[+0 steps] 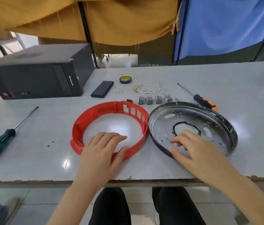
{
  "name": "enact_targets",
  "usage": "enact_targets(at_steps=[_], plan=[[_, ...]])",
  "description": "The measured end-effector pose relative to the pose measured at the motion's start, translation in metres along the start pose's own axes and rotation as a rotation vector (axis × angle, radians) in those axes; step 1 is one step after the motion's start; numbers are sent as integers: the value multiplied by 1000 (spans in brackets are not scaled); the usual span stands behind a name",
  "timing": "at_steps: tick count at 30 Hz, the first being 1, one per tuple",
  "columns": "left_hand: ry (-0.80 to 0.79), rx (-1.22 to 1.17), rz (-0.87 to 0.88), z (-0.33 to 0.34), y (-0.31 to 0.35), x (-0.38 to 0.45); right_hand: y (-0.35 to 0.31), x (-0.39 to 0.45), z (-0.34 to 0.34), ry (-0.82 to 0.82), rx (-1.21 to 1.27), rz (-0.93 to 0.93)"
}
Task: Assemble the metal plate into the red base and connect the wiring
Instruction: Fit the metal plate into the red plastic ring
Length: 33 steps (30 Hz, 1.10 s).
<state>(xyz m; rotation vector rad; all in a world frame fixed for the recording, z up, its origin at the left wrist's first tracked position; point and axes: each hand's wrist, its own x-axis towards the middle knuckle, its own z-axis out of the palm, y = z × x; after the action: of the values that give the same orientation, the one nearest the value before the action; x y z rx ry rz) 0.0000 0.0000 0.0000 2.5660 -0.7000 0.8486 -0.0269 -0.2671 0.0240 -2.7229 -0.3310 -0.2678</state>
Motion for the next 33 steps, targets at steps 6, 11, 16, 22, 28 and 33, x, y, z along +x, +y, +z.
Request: enact_targets(at_steps=[6, 11, 16, 22, 28, 33], plan=[[50, 67, 99, 17, -15, 4, 4, -6, 15, 83, -277, -184], [150, 68, 137, 19, -17, 2, 9, -6, 21, 235, -252, -265], [236, 127, 86, 19, -16, 2, 8, -5, 19, 350, -152, -236], [127, -9, 29, 17, -15, 7, 11, 1, 9, 455, -121, -237], [-42, -226, 93, 13, -18, 12, 15, 2, 4, 440, -116, -272], [174, -337, -381, 5, -47, 36, 16, 3, 0, 437, -113, -294]])
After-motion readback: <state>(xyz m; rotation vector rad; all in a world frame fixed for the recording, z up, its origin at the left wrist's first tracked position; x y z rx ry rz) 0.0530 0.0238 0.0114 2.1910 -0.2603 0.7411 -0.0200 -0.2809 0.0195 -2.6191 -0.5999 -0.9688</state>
